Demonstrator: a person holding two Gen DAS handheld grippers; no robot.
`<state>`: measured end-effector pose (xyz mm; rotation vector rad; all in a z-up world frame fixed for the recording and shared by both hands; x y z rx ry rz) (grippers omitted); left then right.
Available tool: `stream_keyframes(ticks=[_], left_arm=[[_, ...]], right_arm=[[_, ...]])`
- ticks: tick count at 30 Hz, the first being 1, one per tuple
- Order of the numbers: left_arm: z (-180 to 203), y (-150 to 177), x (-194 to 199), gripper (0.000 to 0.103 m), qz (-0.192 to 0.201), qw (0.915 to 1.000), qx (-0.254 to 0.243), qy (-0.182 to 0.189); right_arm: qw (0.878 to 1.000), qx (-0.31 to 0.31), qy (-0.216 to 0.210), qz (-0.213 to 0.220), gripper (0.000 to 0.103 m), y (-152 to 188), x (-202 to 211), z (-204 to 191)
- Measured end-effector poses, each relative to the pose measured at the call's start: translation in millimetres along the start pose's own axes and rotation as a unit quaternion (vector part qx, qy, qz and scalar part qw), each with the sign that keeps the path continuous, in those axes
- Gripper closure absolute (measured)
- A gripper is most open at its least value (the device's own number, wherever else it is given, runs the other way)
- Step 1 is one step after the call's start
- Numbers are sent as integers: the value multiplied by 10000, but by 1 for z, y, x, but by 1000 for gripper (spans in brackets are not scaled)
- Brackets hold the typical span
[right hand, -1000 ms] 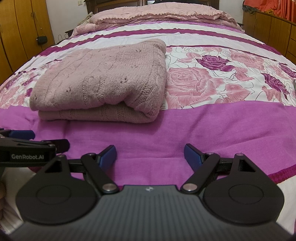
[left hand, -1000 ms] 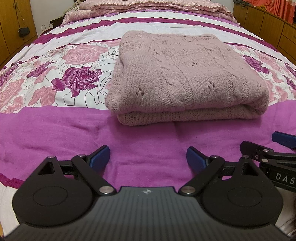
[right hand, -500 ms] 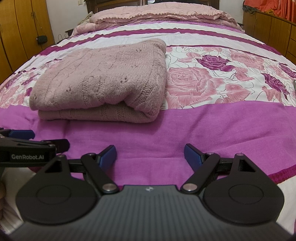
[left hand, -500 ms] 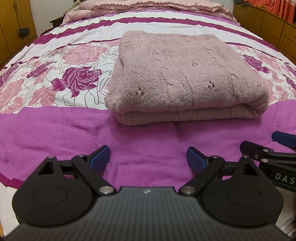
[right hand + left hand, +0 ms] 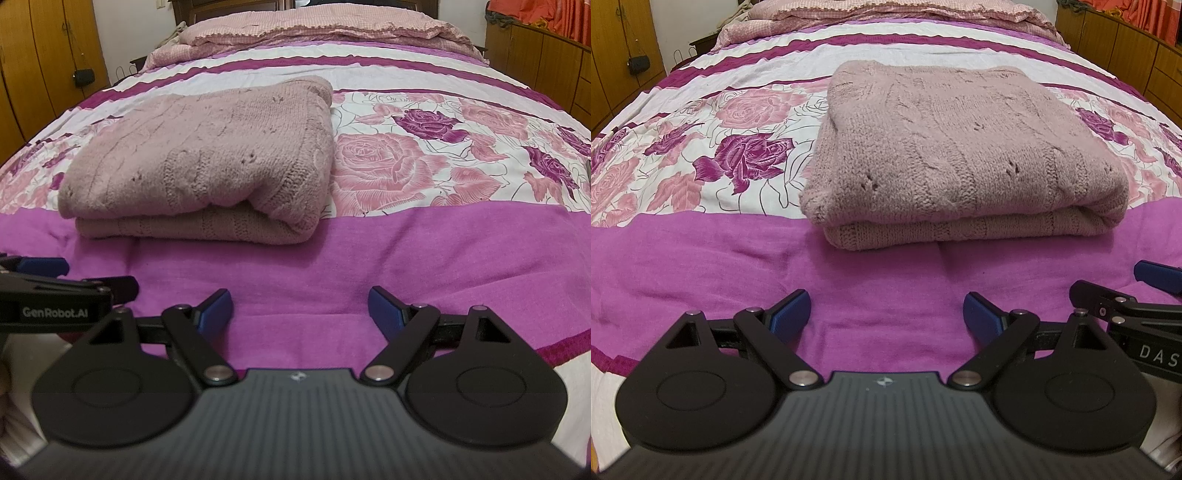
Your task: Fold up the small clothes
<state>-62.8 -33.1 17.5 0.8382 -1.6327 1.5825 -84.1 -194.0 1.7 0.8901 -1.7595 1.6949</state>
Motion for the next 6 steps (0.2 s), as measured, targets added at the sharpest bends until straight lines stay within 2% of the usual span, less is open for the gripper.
stream_keyframes(ticks=[6], left_arm=[[-1, 0, 1, 9, 4, 10000, 1, 34]], right_arm=[[10000, 7, 7, -3, 20, 0, 0, 0]])
Point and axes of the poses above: each gripper's, at about its wrist camera, not at the fingertips, and x roughly against the way its jaws point, z to its right, y to its underside, the point moved 3 cm from there along -x, roughly the way its jaws point, and after that the axes turned 5 degrees about -z, right-handed, at the moved point
